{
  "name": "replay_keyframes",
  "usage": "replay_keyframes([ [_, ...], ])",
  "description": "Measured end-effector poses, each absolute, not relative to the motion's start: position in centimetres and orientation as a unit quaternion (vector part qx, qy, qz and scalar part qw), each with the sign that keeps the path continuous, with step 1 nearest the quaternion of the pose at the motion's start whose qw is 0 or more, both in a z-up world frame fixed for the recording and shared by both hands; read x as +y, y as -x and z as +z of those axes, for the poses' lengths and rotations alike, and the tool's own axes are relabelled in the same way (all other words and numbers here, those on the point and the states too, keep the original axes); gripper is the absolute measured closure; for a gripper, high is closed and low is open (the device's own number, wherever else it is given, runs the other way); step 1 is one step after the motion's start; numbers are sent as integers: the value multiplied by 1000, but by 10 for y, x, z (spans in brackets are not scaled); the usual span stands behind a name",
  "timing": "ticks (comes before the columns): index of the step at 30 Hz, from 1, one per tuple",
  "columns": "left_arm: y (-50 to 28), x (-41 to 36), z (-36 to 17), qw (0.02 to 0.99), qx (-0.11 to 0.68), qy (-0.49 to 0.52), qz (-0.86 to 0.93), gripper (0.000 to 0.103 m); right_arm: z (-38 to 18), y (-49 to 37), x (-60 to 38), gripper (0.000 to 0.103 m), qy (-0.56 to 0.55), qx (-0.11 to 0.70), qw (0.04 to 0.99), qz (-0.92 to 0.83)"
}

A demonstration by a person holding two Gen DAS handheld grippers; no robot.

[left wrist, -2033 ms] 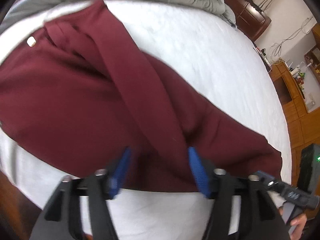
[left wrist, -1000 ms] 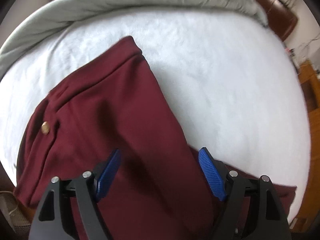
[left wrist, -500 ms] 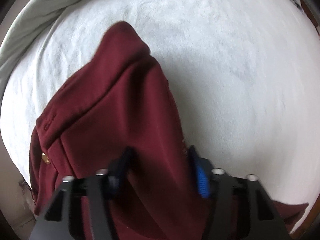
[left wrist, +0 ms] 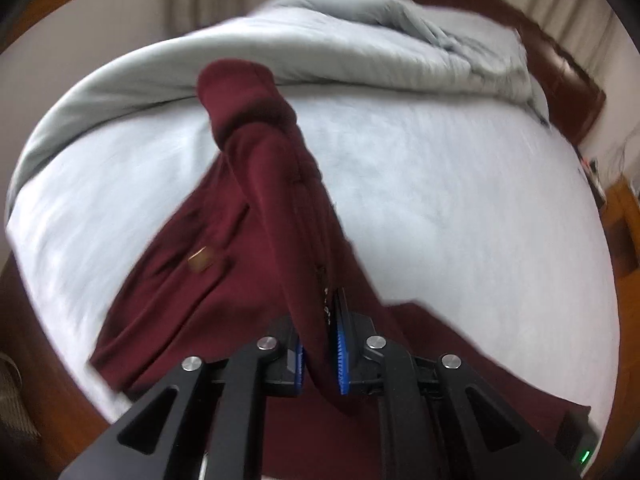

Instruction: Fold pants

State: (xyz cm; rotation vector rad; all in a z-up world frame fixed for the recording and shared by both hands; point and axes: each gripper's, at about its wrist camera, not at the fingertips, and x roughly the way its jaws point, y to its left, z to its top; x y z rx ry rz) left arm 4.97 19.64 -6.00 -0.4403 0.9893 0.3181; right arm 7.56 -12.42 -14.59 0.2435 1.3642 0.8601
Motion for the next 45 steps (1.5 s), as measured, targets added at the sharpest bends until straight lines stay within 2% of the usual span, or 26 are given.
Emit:
replay_keyframes([
  [4, 13, 221, -86, 832, 452, 270, 175, 90, -143, -65, -122, 80, -82, 610, 690, 380],
  [6, 34, 224, -112, 818, 464, 291, 176, 90, -143, -61, -120, 66, -68, 614, 691, 376],
  [10, 46, 245, -153, 803, 448, 363, 148, 87, -142, -58, -128, 59, -72, 619, 689, 371],
  [11, 46, 248, -157, 804, 444, 369, 146, 86, -141, -58, -132, 50, -77, 619, 690, 367],
  [12, 42, 248, -158, 803, 440, 377, 141, 77, -138, -57, -137, 48, -80, 617, 693, 364],
  [14, 39, 248, -159, 801, 436, 390, 125, 64, -132, -48, -143, 48, -78, 613, 697, 364],
  [16, 32, 240, -153, 803, 443, 378, 128, 63, -126, -41, -151, 48, -83, 614, 696, 363],
  [18, 25, 229, -153, 792, 457, 388, 117, 50, -120, -31, -164, 48, -98, 615, 696, 357],
  [23, 39, 185, -151, 791, 454, 403, 77, 43, -124, -18, -201, 48, -143, 623, 699, 322],
  [28, 24, 139, -160, 759, 462, 458, 11, 43, -129, -11, -210, 48, -148, 626, 703, 304],
  [31, 10, 111, -169, 754, 491, 437, -2, 42, -126, -8, -216, 48, -154, 621, 707, 301],
  [34, 5, 99, -185, 730, 502, 463, -4, 46, -126, -5, -223, 48, -161, 620, 709, 295],
  [36, 6, 95, -186, 736, 496, 460, 4, 76, -126, -3, -230, 46, -167, 618, 712, 287],
  [38, 7, 96, -183, 741, 488, 462, 15, 84, -124, -1, -247, 44, -173, 616, 715, 282],
  [40, 18, 98, -177, 746, 481, 460, 20, 87, -123, 1, -258, 43, -180, 614, 719, 272],
  [42, 29, 96, -174, 760, 501, 412, 45, 91, -124, 1, -269, 43, -189, 611, 722, 265],
  [45, 31, 95, -189, 759, 516, 394, 36, 91, -129, 2, -282, 43, -198, 609, 727, 248],
])
